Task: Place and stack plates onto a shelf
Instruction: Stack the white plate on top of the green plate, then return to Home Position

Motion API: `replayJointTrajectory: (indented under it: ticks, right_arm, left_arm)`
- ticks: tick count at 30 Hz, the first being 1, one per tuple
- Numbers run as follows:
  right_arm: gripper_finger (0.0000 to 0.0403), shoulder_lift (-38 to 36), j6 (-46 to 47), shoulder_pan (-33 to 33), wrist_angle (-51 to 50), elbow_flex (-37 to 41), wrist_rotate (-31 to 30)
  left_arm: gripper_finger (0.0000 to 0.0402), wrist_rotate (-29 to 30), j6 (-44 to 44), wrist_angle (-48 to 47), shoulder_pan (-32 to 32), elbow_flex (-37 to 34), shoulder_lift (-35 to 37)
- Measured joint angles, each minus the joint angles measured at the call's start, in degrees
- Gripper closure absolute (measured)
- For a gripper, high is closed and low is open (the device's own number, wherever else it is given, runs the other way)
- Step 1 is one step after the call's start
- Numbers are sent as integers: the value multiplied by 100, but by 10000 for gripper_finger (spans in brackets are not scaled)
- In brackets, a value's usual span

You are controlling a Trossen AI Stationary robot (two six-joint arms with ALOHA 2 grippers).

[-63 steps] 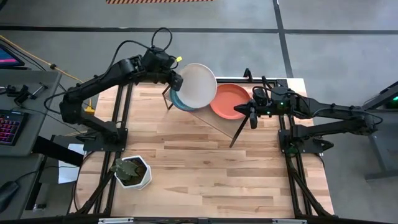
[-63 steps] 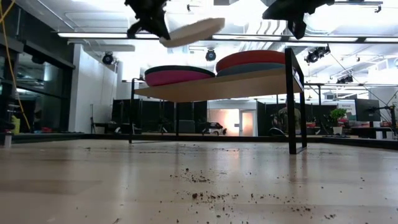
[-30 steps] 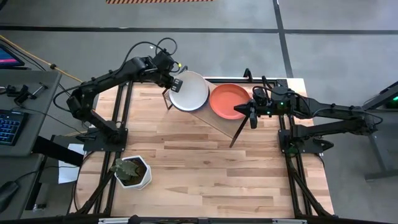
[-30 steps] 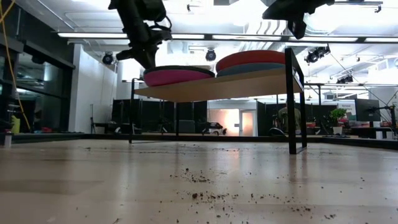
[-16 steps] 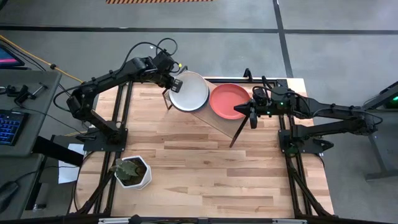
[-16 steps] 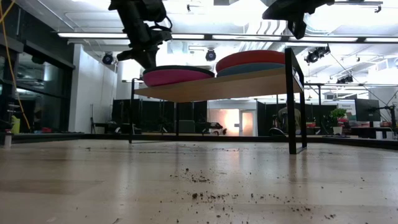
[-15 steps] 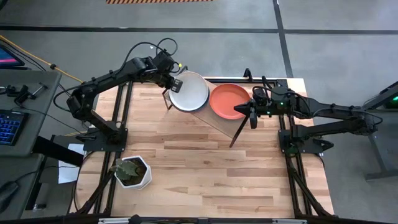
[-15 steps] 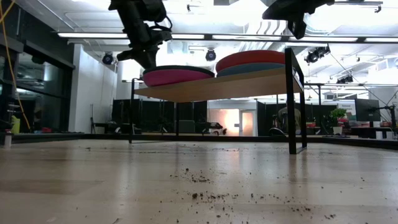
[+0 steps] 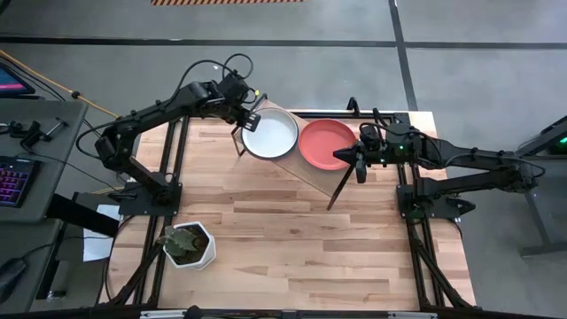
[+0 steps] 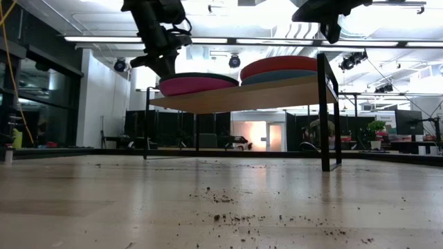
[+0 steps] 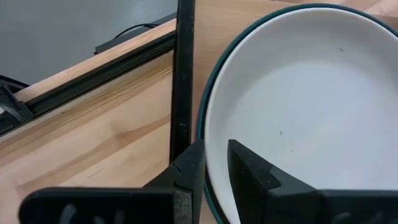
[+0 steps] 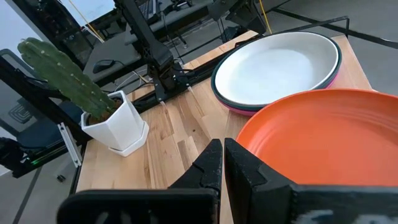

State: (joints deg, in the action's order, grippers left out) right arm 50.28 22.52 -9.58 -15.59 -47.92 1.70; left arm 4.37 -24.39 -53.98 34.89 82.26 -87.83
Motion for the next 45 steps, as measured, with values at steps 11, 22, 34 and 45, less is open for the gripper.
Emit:
replayJointTrajectory:
  ticks: [11,22,34,45]
  right_arm:
    - [402,2,2,0,-2,0,0]
    - [402,2,9,0,-4,0,0]
    - [402,2,-1,0,-4,0,0]
    - [402,2,-2,0,-4,0,0]
  left_arm:
    - [341,262,-54,157,-250,-4,-326]
    - [341,387,111,410,-343,-4,-54]
    - [341,334,992,2046,-1636,-2,637]
    - [341,544,2167,2848,-3021,-2,993]
